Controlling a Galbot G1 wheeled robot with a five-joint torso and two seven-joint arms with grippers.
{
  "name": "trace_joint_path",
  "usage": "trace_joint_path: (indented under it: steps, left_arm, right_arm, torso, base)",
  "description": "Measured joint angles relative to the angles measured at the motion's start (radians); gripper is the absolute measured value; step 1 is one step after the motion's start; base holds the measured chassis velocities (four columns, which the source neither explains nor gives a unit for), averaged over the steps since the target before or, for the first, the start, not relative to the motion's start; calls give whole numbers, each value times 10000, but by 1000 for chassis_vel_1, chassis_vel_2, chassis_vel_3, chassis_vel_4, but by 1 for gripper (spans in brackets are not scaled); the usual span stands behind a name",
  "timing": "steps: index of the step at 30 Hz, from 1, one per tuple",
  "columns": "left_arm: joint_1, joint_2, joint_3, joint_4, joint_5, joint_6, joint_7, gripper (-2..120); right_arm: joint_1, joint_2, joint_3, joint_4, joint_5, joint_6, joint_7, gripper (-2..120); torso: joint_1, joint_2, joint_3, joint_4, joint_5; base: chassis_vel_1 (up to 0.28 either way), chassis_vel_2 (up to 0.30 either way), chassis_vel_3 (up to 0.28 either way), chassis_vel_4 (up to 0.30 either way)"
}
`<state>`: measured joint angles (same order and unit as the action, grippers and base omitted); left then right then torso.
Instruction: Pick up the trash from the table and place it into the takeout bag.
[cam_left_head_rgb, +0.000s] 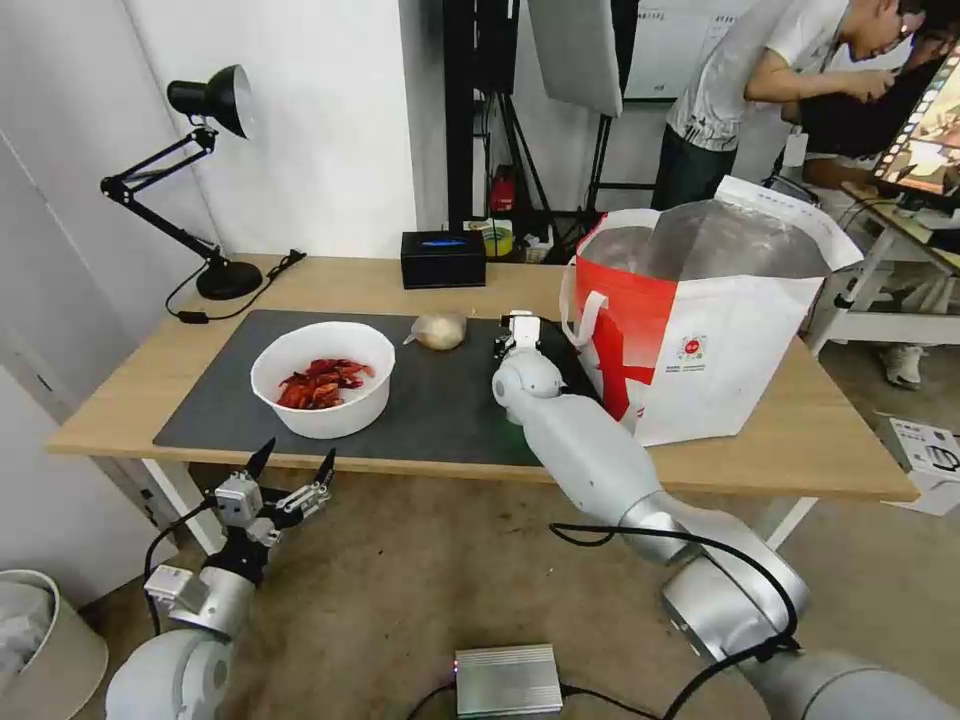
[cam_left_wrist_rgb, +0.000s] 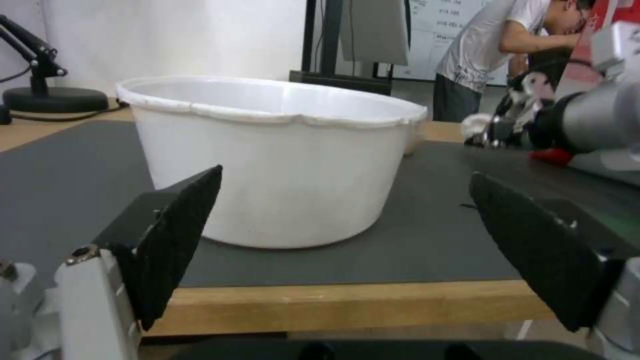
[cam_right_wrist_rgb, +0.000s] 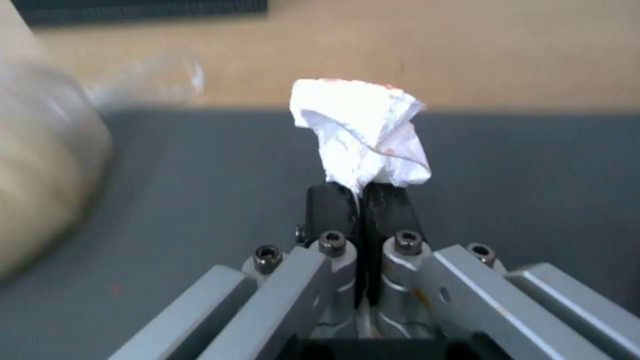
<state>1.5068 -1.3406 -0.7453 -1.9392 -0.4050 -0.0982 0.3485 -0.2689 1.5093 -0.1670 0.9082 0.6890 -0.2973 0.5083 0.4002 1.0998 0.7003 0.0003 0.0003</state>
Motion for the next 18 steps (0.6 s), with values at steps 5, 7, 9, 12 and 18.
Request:
trace_joint_path:
  steps: [5,7,9,12,18]
  left_arm:
    - [1,29,6,12,0,0,0,100]
    - [6,47,-8,-5,0,0,1,100]
    - [14,65,-24,-20,-2,3,1,100]
    - [19,103,-43,-45,-5,16,0,100]
    - [51,153,-103,-116,-8,37,-1,100]
  right_arm:
    - [-453,-622,-300,1206,-4,207,-116,0]
    - [-695,-902,-409,1760,19,252,-141,0]
    - [-838,-1085,-482,2099,34,300,-177,0]
    - [-1054,-1431,-635,2731,34,443,-277,0]
    - [-1498,-2166,-936,4363,69,609,-416,0]
  torso:
    - [-1,0,-2,0,-1]
    - [-1,0,-3,-3,-1]
    - [-1,0,-2,-2,-1]
    - [-1,0,-3,-3,-2]
    - [-1,1,-4,-2,-2]
  base:
    - [0,0,0,0]
    - [0,0,0,0]
    - [0,0,0,0]
    - [0,0,0,0]
    - [0,0,0,0]
